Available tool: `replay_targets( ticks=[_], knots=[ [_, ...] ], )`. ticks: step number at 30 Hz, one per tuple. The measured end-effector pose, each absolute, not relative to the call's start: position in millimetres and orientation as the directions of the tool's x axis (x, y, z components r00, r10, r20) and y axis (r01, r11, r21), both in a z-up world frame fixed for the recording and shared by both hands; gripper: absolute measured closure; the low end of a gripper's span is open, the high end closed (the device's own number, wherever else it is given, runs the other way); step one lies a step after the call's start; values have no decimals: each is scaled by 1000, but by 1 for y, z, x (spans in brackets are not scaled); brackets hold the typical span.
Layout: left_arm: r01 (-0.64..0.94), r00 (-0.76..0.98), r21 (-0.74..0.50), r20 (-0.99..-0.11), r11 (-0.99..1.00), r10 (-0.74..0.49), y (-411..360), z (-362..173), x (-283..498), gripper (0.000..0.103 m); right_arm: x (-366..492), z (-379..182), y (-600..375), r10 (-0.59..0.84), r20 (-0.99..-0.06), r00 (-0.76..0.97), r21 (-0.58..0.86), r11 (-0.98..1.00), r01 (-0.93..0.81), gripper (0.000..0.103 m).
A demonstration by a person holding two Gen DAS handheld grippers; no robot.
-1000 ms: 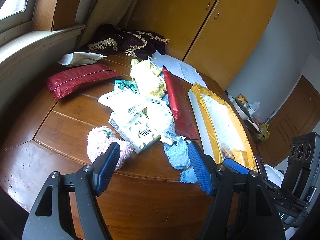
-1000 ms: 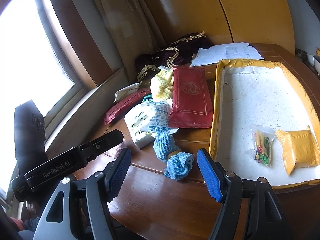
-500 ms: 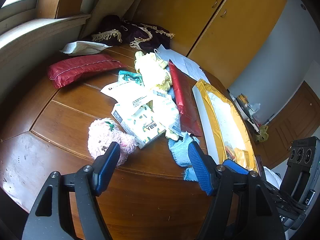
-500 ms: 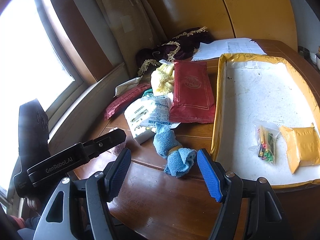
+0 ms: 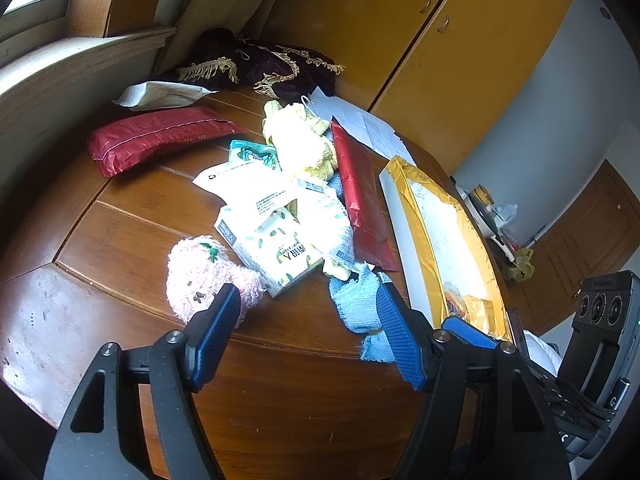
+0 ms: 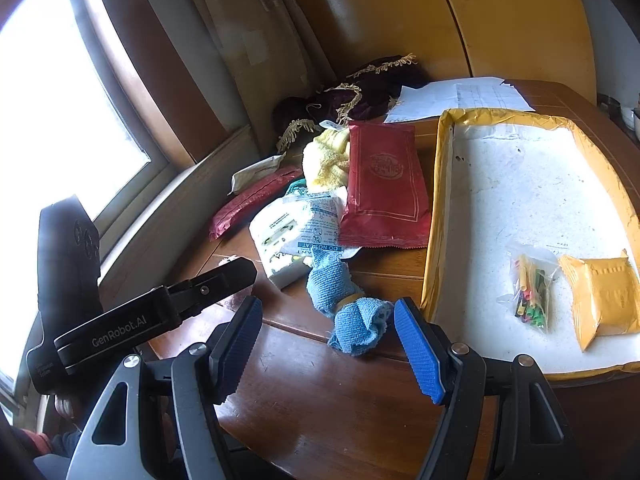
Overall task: Organize soft objects
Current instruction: 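Move left tool to the pink bear while right tool approaches the blue knitted toy, then grasp the pink bear with left tool while right tool grasps the blue toy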
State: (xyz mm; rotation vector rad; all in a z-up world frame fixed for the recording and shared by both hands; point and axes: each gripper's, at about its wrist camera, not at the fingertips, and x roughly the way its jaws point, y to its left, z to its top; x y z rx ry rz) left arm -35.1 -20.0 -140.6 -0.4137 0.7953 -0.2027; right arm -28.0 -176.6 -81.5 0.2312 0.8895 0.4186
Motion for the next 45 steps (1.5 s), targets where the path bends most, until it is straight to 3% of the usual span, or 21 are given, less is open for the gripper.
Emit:
replay_targets(
  ticks=[19,25,37,45],
  knots=[
    [-25,732,-436,-620,899,-281,2,-136,-43,33,-33,-82,-161,487,-687,539,365,873,-323,32],
    [-12,734,-362,-636,932,-238,5,-139,-44,33,-34,-83,-149,477,-706,524,320,874,-365,33],
    [-48,725,-364,-653,930,-219,10,-146,-39,33,-6,-87,-126,360,-760,542,162,911,-378,39],
    [-54,682,-311,-706,949,-192,4,-160,-28,33,-5,-115,-113,164,-816,554,-21,950,-313,55]
  ],
)
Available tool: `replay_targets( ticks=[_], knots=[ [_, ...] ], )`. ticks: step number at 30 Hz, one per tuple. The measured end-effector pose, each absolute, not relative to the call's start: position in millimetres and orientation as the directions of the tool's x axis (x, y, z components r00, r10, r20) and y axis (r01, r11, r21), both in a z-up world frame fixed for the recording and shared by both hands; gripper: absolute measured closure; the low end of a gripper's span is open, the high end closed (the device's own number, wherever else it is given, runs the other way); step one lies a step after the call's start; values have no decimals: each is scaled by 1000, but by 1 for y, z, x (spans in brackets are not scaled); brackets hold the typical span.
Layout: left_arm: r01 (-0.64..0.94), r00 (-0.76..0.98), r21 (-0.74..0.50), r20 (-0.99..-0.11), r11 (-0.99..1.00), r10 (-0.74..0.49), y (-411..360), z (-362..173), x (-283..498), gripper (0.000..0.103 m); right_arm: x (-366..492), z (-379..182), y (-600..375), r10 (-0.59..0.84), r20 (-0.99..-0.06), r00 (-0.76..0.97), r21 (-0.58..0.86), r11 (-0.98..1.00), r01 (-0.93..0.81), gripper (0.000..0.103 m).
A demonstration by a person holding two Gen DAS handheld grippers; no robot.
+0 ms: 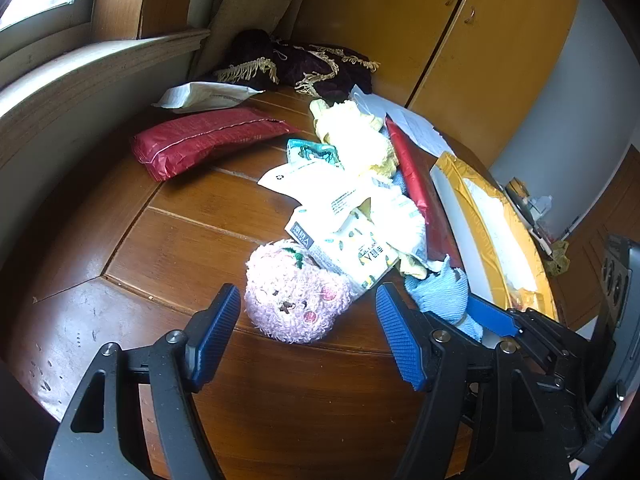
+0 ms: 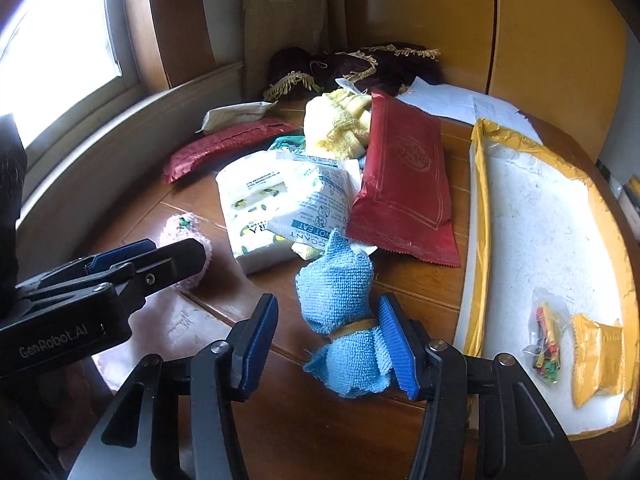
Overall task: Organize soft objects
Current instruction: 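Grasp the pink bear with left tool while right tool grasps the blue toy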
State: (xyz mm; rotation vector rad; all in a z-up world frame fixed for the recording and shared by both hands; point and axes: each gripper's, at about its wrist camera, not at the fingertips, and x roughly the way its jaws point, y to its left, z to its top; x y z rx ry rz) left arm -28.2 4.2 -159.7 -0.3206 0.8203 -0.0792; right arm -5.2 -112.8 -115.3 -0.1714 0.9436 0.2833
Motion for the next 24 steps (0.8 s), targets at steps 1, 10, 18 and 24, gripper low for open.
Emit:
replay_targets(
  ticks=[1,10,18,24],
  knots=[
    [-57,678,-310,-710,949,-191,4,-162,-27,33,-6,-116,-113,149,-816,559,-36,951,-306,59],
    [-100,689,-267,-713,958,-126,3,-168,-25,61,-11,-107,-124,160,-792,590,-11,961,-276,76],
    [-31,755,-358,-620,933,-213,2,-146,-39,62,-21,-79,-142,354,-693,628,184,929,-322,76],
    [13,770,-379,-587,925,-251,-8,-131,-38,62,-23,-68,-160,375,-657,654,243,927,-287,76]
  ],
)
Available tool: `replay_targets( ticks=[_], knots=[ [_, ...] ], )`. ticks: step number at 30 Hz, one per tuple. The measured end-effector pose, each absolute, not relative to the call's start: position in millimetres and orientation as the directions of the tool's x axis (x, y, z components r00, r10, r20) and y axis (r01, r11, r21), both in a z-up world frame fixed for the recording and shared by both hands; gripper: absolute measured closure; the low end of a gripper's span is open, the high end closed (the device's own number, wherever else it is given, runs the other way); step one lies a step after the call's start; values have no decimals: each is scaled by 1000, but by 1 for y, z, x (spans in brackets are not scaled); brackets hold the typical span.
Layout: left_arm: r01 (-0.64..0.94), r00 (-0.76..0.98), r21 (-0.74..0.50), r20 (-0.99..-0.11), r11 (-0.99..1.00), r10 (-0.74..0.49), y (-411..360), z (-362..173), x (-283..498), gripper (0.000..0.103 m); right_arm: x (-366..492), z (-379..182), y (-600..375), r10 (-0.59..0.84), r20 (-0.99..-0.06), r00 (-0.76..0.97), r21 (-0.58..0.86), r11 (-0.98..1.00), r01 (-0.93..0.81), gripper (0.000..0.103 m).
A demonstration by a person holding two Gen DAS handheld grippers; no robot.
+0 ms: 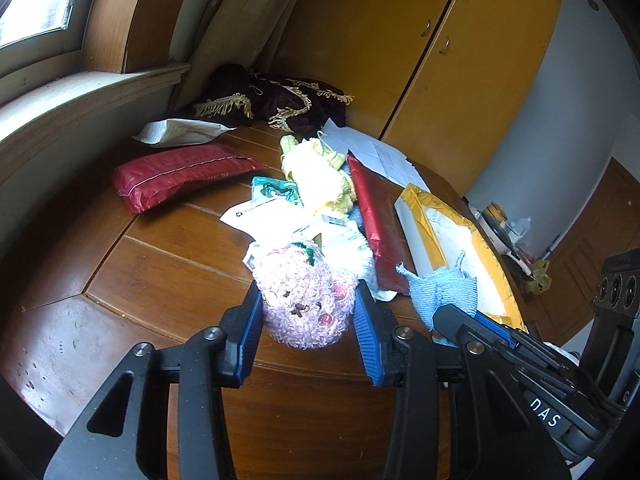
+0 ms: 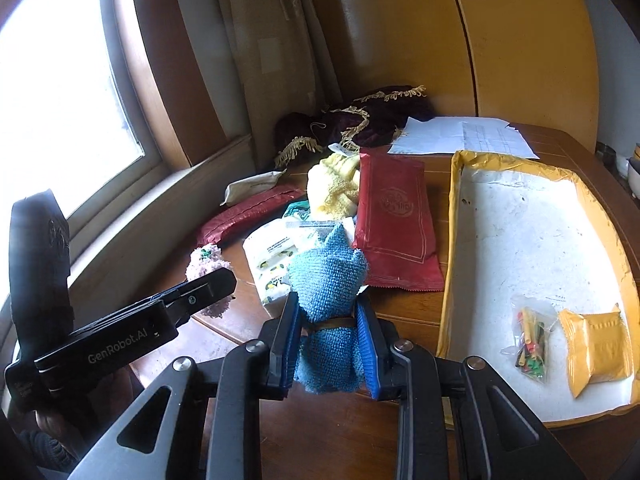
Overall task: Organize soft objects
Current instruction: 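Grasp the pink bear with left tool while right tool grasps the blue toy, then carry the pink bear and blue toy into the tray and open both tools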
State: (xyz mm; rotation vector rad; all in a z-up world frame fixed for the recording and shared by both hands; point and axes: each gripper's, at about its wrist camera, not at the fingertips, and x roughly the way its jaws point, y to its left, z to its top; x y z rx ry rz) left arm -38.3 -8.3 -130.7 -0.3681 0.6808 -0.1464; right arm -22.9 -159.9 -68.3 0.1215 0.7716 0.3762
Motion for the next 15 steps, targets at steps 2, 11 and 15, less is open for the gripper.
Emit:
replay_targets(
  ticks=[2,11,15],
  knots=[
    [41,769,-394,-574,918,-281,-14,-122,-34,62,-22,-61,-172,378,-633,675,273,926,-263,76],
    [222,714,-430,-539,875,-446,-78,-81,3,62,-4,-37,-257,298,-591,750,361,929,-85,76],
    [292,661,-437,-550,851,-510,-113,-78,28,62,9,-33,-295,212,-603,769,351,936,17,76]
  ],
)
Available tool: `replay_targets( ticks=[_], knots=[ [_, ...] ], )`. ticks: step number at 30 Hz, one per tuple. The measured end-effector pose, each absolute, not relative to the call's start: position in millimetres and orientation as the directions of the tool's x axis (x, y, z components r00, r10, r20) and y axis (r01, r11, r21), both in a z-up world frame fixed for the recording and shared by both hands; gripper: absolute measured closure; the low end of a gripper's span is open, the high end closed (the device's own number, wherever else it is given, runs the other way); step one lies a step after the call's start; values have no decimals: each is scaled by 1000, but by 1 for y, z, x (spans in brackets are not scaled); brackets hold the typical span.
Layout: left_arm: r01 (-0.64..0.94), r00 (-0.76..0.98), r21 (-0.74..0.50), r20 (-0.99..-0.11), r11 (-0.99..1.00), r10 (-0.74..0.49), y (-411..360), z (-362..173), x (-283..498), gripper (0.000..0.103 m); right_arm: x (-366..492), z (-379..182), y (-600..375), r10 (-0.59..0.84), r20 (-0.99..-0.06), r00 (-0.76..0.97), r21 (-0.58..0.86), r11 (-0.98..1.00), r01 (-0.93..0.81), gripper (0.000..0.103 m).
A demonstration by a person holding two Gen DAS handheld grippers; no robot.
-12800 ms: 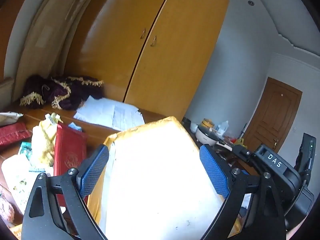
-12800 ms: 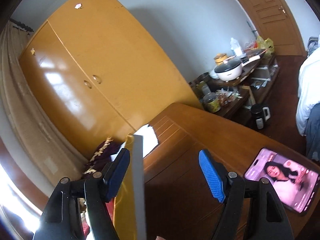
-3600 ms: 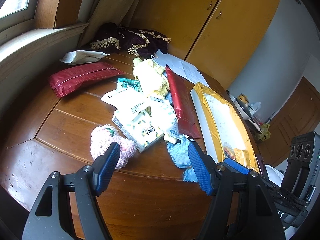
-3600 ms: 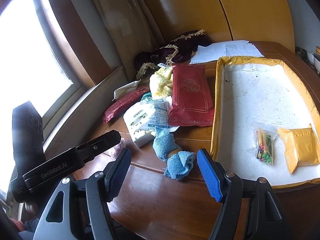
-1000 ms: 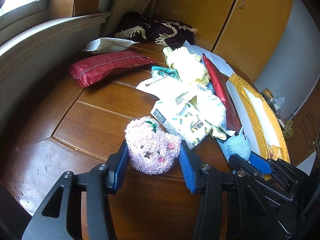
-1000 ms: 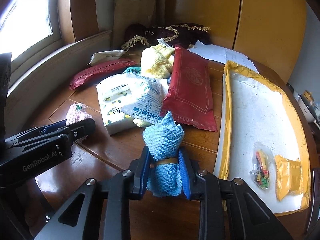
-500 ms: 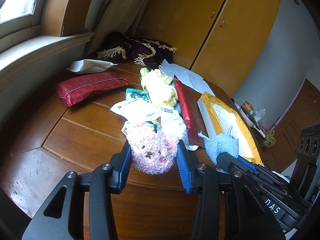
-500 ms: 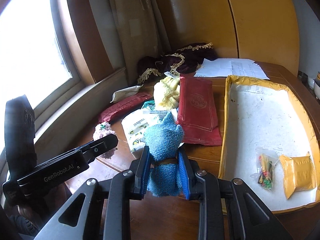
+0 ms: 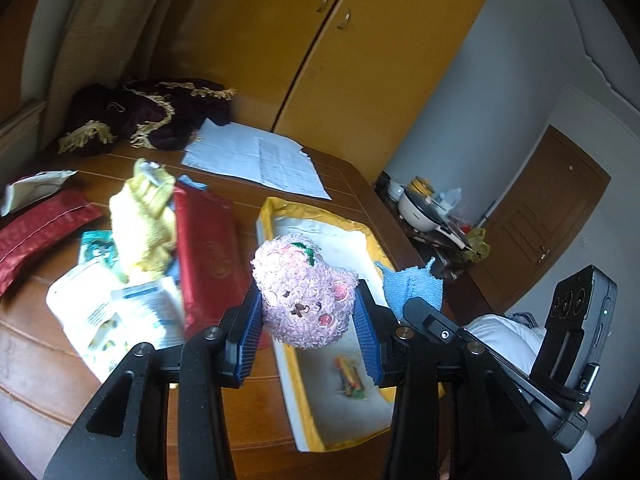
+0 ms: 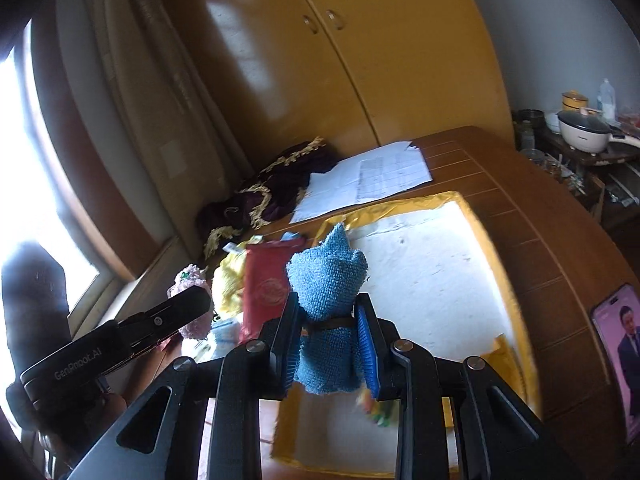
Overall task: Organize soft objects
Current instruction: 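Carry the pink bear and blue toy into the tray and open both tools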
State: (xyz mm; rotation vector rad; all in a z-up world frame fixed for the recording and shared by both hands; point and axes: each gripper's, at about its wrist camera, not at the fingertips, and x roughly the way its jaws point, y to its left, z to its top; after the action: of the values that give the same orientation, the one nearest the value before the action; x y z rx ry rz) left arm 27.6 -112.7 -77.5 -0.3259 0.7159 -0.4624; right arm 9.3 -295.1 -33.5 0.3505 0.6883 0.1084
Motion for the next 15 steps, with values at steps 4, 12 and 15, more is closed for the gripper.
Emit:
replay_targets(
  ticks=[4,12,15],
  knots=[
    [309,591,-460,-593,832,-547,-146,-88,56,62,23,-46,-321,160,-652,741,329,941,86,76],
    [268,515,-441,-686,857,-514,-184,-119,89,62,41,-72,-350,157,-719,677,357,919,165,76],
    [263,488,-407,-726,875,-485,-194,-126,95,62,49,-80,-343,141,-759,635,321,930,177,76]
  ],
)
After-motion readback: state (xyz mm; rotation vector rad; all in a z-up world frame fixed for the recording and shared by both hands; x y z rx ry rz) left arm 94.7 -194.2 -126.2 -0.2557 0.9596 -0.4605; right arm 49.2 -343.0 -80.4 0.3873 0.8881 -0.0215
